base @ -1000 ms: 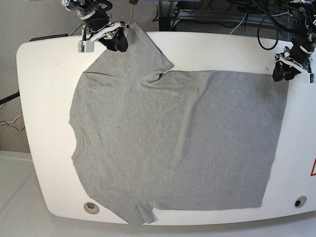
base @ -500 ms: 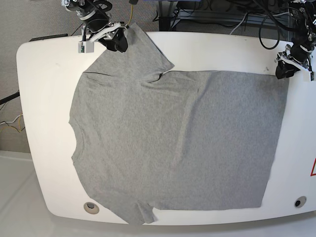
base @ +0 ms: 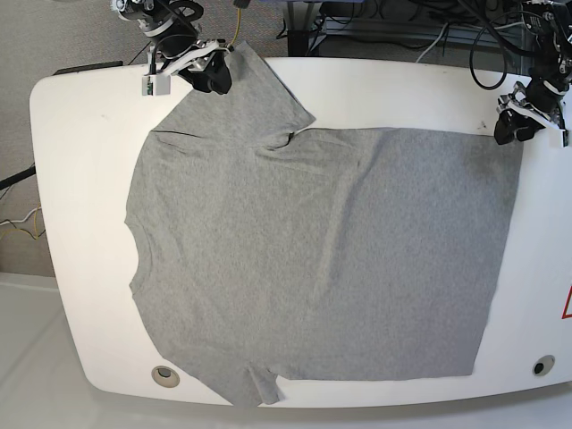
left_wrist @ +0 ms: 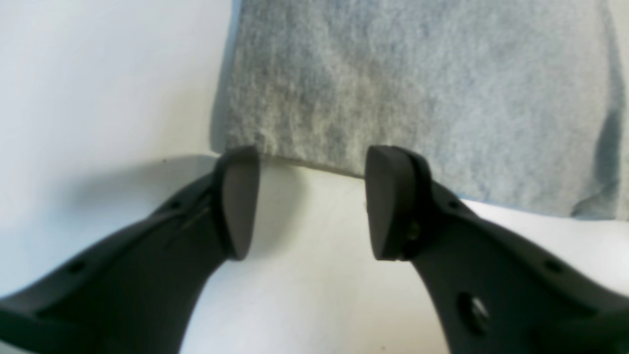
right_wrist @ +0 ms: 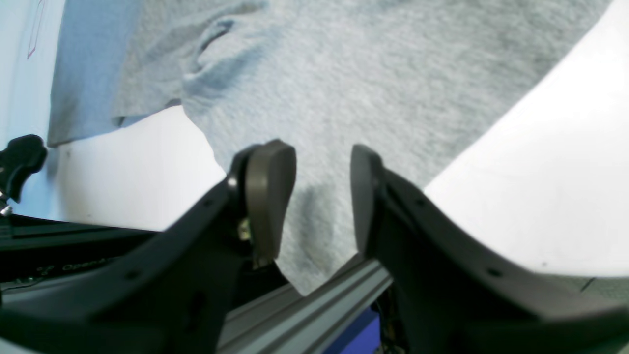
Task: Fold the T-shirt properly
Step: 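Shift the open left gripper along the shirt's shoulder corner, then lower the left gripper and close it on the shirt corner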
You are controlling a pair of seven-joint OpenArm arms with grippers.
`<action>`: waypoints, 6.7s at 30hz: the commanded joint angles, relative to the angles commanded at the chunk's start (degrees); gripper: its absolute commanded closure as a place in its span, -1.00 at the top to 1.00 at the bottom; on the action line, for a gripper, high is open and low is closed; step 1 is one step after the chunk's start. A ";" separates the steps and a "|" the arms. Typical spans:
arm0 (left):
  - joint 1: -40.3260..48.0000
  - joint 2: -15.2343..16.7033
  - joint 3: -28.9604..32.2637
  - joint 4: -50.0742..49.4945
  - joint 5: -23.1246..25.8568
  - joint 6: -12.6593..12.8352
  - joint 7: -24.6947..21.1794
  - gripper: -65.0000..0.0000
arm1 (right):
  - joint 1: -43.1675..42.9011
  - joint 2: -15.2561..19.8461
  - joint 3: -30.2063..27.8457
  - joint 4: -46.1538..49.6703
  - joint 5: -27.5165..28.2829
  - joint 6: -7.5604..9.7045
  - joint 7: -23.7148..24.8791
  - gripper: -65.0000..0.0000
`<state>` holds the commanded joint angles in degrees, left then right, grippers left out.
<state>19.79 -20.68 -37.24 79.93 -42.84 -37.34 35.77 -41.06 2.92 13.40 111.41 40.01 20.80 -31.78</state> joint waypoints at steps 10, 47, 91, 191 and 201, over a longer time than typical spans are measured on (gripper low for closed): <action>-0.94 0.49 0.01 -0.63 0.38 -0.47 0.69 0.02 | 0.21 0.00 -0.01 -0.34 0.00 -0.03 -0.03 -0.33; -2.64 0.89 0.14 -0.74 0.52 1.51 0.35 0.23 | 0.32 -0.45 -0.25 -0.56 -0.42 -0.26 -0.80 -0.32; -1.93 -0.37 1.82 -0.86 3.15 6.67 -3.76 0.13 | 1.07 -0.29 -0.30 -0.46 -0.69 -0.31 -0.30 -0.32; -3.42 1.15 2.48 -7.16 2.51 6.01 -3.08 0.08 | 1.56 -0.39 0.07 -0.28 -0.50 0.21 -0.84 -0.23; -3.69 1.02 2.58 -7.09 2.14 5.87 -3.99 -0.02 | 1.23 -0.08 0.01 -0.20 -0.03 -0.28 -0.92 -0.28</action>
<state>16.10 -19.66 -34.66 72.84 -40.69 -31.47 31.78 -39.83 2.84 13.41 111.21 39.98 20.53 -32.69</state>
